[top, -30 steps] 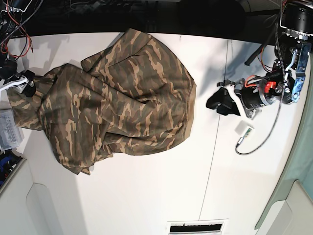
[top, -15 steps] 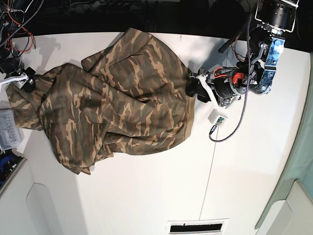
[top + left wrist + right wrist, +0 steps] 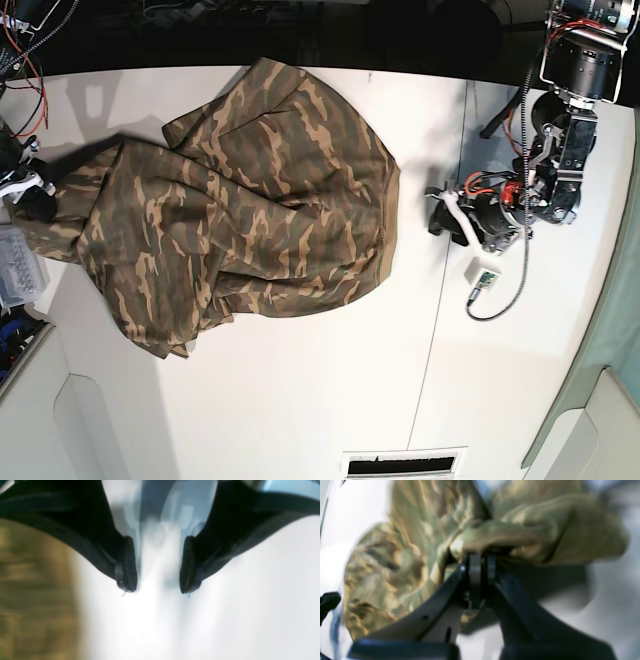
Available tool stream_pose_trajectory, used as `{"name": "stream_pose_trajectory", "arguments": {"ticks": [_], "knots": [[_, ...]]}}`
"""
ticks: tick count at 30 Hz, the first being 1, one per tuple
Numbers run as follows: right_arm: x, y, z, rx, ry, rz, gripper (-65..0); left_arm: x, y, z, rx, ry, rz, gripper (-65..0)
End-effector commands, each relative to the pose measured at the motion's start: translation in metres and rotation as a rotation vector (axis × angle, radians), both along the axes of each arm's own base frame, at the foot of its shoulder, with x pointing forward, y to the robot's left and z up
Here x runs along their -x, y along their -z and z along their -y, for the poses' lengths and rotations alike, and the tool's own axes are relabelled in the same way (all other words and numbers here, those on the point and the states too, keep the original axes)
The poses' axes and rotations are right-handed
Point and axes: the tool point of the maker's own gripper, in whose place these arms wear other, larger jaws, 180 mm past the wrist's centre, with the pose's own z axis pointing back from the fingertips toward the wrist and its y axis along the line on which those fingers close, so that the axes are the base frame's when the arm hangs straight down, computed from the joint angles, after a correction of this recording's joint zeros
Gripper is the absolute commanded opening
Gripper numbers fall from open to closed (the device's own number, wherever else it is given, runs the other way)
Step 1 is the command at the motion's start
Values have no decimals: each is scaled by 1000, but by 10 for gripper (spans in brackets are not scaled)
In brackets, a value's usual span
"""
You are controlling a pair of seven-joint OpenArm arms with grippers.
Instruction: Layout the t-shirt on the table in an organized manner, then fold the t-shirt properly
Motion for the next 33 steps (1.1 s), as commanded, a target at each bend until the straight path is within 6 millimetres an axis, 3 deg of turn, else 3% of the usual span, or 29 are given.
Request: {"name": "stream_pose_trajectory", "arguments": {"ticks": [1,7,11,12,14,16,21,23,26,33], "knots": [[-6,-35,16,65,7,92,-650,17,10,-32,-110,-22,-90,-319],[-16,-109,43,276,-36,210,-650,8,-6,-71,-183,-32,-55,-319],[-30,-126,42,299,-56,252,-650,9,-8,-79,-195,-36,-57,-319],[-34,-123,38,294,-71,249,-641,9,-9,-78,-185,-37,-56,-319],[-43,-111,26,283,-108,224,-482,9,-9,-69,-150,-11,-57,-319],[-53,-90,12,265,-150,186,-368,11,-7,-57,-113,30,-66,-319],[-58,-18,-17,228,-245,-12,-346,23,6,-30,-93,116,-104,-319],[-52,-2,-23,223,-269,-69,-347,27,9,-25,-96,137,-115,-319],[-49,-3,-10,206,-183,-74,-347,30,6,-16,-61,145,-126,-319],[-38,-40,62,194,53,23,-347,43,-28,43,64,272,-26,-319]]}}
